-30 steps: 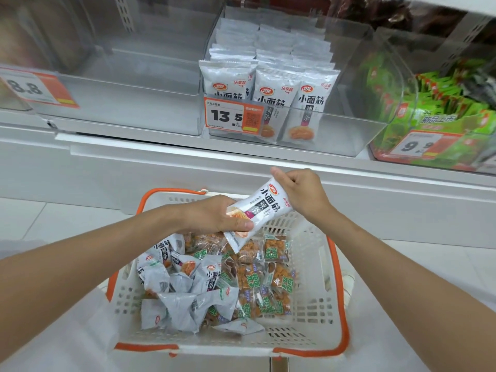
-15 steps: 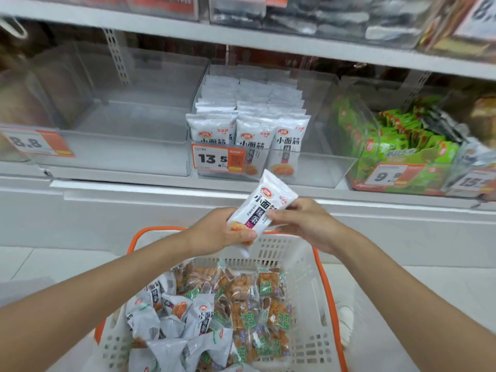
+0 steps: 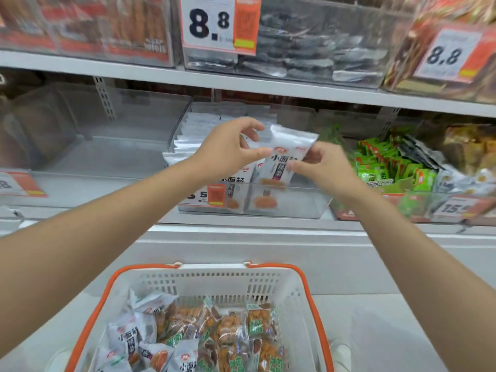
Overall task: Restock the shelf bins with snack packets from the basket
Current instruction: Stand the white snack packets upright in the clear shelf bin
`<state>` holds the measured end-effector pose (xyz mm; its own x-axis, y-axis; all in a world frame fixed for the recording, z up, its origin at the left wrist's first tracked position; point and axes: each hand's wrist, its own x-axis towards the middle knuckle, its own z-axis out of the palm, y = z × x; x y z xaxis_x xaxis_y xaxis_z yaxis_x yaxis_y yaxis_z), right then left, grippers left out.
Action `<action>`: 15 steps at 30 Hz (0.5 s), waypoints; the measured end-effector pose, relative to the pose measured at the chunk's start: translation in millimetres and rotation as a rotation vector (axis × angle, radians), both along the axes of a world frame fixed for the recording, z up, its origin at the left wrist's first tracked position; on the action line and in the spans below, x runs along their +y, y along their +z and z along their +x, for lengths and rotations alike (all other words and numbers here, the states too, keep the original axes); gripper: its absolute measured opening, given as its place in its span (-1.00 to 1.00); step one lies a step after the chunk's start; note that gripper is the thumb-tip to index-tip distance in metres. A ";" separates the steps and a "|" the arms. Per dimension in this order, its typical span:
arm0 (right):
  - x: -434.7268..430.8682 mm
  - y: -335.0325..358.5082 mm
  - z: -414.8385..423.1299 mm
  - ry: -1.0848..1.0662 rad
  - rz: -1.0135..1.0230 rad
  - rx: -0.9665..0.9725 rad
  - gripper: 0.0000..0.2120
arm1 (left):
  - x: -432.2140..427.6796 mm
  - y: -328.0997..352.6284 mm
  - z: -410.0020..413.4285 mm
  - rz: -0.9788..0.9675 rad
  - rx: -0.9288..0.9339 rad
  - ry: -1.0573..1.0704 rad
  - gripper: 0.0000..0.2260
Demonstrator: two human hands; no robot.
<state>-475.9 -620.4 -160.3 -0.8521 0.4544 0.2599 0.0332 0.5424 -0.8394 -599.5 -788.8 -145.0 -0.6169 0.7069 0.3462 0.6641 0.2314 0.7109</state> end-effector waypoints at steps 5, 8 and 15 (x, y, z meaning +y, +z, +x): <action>3.0 -24.9 -15.3 0.023 -0.085 -0.147 -0.75 | 25.8 3.9 -15.7 -0.160 0.099 -0.039 -0.74; 6.6 -25.5 -18.4 0.023 -0.097 -0.191 -0.79 | 33.0 7.9 -24.7 -0.262 0.151 -0.050 -0.85; 13.3 -25.1 -32.5 -0.068 -0.043 -0.392 -0.56 | 39.0 4.3 -29.0 -0.406 0.261 -0.054 -0.84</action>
<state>-508.5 -607.1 -185.4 -0.8506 0.5163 -0.0995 0.3900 0.4925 -0.7781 -628.5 -749.8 -140.7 -0.5049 0.8454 0.1743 0.8271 0.4160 0.3781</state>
